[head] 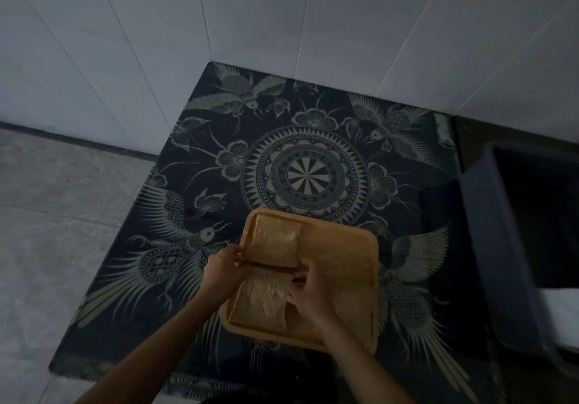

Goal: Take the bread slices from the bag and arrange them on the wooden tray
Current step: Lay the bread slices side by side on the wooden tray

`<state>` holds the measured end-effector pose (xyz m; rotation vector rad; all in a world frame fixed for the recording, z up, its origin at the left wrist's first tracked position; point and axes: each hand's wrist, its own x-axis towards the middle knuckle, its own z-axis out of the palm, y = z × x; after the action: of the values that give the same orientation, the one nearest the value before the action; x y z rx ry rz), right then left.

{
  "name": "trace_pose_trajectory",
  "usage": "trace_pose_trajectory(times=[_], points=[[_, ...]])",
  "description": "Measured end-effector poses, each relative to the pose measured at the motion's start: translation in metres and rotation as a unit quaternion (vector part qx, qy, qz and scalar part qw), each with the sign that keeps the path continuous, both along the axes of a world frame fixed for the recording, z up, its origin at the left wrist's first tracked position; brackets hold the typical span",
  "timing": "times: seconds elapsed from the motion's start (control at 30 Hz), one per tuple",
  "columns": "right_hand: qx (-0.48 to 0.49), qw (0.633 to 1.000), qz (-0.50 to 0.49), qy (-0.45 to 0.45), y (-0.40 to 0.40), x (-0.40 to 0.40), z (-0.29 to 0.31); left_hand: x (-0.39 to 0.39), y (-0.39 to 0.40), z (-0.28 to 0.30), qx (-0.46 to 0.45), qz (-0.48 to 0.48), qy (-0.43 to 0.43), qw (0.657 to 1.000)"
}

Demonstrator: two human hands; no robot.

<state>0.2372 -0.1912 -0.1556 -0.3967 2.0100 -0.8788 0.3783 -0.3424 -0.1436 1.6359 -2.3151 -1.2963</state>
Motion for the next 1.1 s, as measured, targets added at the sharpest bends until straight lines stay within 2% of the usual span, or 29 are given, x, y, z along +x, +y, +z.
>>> trace_pose_trajectory(times=[0.27, 0.4, 0.57, 0.77, 0.87, 1.1], points=[[-0.008, 1.000, 0.015, 0.018, 0.004, 0.001, 0.012, 0.002, 0.013, 0.007, -0.006, 0.004, -0.007, 1.000], [-0.019, 0.999, 0.037, 0.019, 0.014, -0.009, 0.025, 0.000, 0.022, 0.018, -0.063, -0.020, -0.020, 0.998], [-0.045, 0.994, 0.059, 0.081, 0.042, -0.040, 0.041, -0.017, 0.045, 0.036, -0.092, -0.062, 0.015, 0.994], [-0.046, 0.992, 0.000, 0.119, 0.091, -0.079, 0.058, -0.053, 0.087, 0.044, -0.014, -0.080, 0.067, 0.994], [-0.017, 0.989, -0.026, 0.148, 0.118, -0.092, 0.052, -0.066, 0.105, 0.037, 0.014, -0.074, 0.053, 0.996], [0.051, 0.995, -0.005, 0.091, 0.153, -0.091, 0.034, -0.078, 0.142, 0.016, 0.077, -0.025, 0.012, 0.997]])
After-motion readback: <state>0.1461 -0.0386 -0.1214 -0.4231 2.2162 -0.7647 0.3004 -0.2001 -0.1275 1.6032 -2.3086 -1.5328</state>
